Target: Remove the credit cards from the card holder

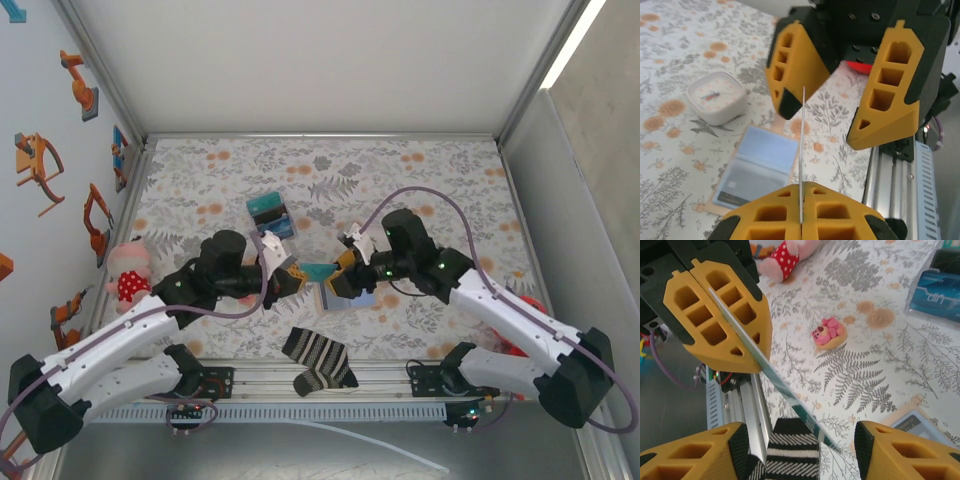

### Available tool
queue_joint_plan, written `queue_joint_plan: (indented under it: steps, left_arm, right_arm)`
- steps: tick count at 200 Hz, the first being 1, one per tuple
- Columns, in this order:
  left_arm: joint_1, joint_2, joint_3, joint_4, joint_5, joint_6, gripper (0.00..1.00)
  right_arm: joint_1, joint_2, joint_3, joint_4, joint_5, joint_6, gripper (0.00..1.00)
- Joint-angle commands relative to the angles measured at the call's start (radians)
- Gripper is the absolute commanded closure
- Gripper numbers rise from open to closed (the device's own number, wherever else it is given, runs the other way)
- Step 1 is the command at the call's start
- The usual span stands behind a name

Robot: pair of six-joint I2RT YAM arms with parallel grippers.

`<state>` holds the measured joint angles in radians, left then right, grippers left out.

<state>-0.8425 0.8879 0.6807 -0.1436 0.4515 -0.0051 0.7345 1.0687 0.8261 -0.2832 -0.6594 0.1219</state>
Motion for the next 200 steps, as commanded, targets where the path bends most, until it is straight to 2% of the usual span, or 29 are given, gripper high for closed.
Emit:
queue_joint_plan:
  steps: [1, 29, 64, 110, 130, 165, 180, 200]
  left_arm:
    - [0.006, -0.049, -0.05, 0.199, -0.071, -0.148, 1.0]
    - [0.006, -0.068, -0.075, 0.285, -0.064, -0.234, 1.0]
    - [0.006, -0.056, -0.068, 0.307, -0.002, -0.285, 1.0]
    - [0.007, -0.061, -0.075, 0.342, 0.044, -0.312, 1.0]
    - [0.006, -0.063, -0.075, 0.352, 0.045, -0.318, 1.0]
    - [0.006, -0.074, -0.039, 0.284, 0.033, -0.278, 0.76]
    - [0.006, -0.084, 0.0, 0.211, 0.018, -0.221, 0.64]
    - [0.006, -0.086, 0.068, 0.092, -0.018, -0.13, 0.58]
  right_arm:
    - [-0.003, -0.061, -0.08, 0.251, 0.036, 0.169, 0.41]
    - [-0.003, -0.097, -0.164, 0.438, 0.062, 0.266, 0.41]
    - [-0.003, -0.09, -0.182, 0.574, 0.021, 0.317, 0.43]
    - [-0.003, -0.079, -0.173, 0.656, -0.037, 0.341, 0.62]
    - [-0.003, -0.073, -0.164, 0.658, -0.069, 0.341, 0.77]
    - [-0.002, -0.078, -0.145, 0.59, -0.094, 0.311, 0.98]
    - [-0.001, -0.087, -0.13, 0.531, -0.082, 0.282, 1.0]
    - [-0.001, -0.104, -0.106, 0.432, -0.074, 0.228, 1.0]
